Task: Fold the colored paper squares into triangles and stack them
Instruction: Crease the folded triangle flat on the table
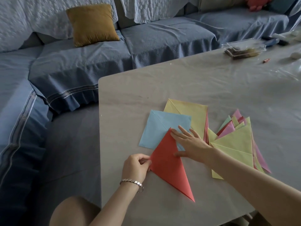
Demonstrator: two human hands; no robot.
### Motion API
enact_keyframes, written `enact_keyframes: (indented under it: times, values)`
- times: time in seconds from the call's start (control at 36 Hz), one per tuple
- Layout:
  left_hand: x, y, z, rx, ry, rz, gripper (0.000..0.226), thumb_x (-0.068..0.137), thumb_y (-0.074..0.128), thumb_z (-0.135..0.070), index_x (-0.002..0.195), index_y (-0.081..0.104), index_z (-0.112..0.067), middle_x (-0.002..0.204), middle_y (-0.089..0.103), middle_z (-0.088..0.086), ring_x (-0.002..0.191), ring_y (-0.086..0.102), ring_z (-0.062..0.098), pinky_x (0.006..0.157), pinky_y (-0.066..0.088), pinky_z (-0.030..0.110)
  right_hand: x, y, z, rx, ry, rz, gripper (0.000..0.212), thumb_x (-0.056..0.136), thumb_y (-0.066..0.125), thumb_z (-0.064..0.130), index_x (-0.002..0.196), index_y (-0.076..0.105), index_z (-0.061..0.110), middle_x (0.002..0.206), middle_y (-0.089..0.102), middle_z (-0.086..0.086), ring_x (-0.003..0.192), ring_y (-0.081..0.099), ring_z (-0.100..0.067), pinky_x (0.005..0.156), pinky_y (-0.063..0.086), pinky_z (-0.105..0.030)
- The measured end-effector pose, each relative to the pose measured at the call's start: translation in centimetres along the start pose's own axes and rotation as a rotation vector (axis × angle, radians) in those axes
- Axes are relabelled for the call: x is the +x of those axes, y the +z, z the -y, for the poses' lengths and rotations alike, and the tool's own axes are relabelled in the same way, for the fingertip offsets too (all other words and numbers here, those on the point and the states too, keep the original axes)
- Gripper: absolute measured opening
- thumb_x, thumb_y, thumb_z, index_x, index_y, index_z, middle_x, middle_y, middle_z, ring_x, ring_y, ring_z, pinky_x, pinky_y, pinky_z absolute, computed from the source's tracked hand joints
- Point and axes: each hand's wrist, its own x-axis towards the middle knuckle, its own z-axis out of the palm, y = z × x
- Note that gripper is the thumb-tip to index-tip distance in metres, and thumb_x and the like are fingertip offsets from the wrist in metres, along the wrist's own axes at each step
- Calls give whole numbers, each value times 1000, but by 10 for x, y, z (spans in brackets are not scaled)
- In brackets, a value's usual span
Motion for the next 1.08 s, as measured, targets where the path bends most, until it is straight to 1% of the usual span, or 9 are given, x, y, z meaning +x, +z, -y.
enact_keyframes:
  times: [0.22,0.5,0.58,0.64,0.72,0.81,0.86,0.94,1.08]
  values:
    - [3,2,6,-38,-12,6,19,78,67,-5,75,70,-23,57,67,-6,46,57,-2,63,52,24,-54,21,6,17,-105,63,120,51,21,85,148,-5,19,144,-26,14,128,-38,-10,109,-19,-35]
    - [4,4,9,-150,-15,-36,23,79,66,0,71,68,-21,54,64,-9,43,56,-1,50,44,12,-82,27,15,123,-134,39,120,53,51,79,148,-3,28,144,-24,15,133,-35,-10,108,-19,-31]
    - [2,4,1,-341,-25,-44,21,78,66,5,72,69,-14,47,62,-9,42,55,0,49,45,10,-83,23,22,372,-20,-104,92,74,60,61,138,-6,51,149,-7,15,141,-14,-10,116,1,-35]
    - [-1,6,-10,-439,-6,1,24,78,65,6,69,67,-16,47,62,-7,42,56,1,48,46,11,-82,18,31,648,46,-306,78,82,62,44,131,3,60,146,17,14,137,19,-8,112,24,-34]
    - [-5,11,-27,-469,61,80,24,79,66,4,70,67,-18,47,63,-6,44,58,3,50,48,13,-82,11,39,980,136,-638,65,85,64,13,121,32,56,127,46,23,111,48,9,98,40,-27]
    - [-2,14,-36,-424,139,99,20,83,64,-4,72,67,-20,53,65,-6,50,61,3,54,49,16,-86,2,34,1201,277,-809,54,86,57,-5,106,53,44,111,60,15,100,62,-7,85,53,-25]
    - [7,14,-37,-330,190,44,12,83,65,-11,76,67,-21,64,67,-9,57,60,-1,60,47,14,-94,-4,20,1177,389,-904,44,87,54,-8,104,58,32,100,59,19,92,61,-6,74,54,-15]
    - [23,11,-33,-123,175,-66,15,82,66,-13,97,66,-15,90,64,-8,77,59,2,67,42,9,-107,-5,-10,1016,556,-958,38,89,51,-4,109,60,28,104,60,7,98,60,-17,82,53,-34]
    - [47,8,-24,59,4,-151,43,79,67,-18,120,54,-14,122,51,8,112,51,21,88,42,28,-115,-2,-34,688,860,-689,47,86,57,12,131,47,22,144,26,-14,133,21,-26,107,29,-48]
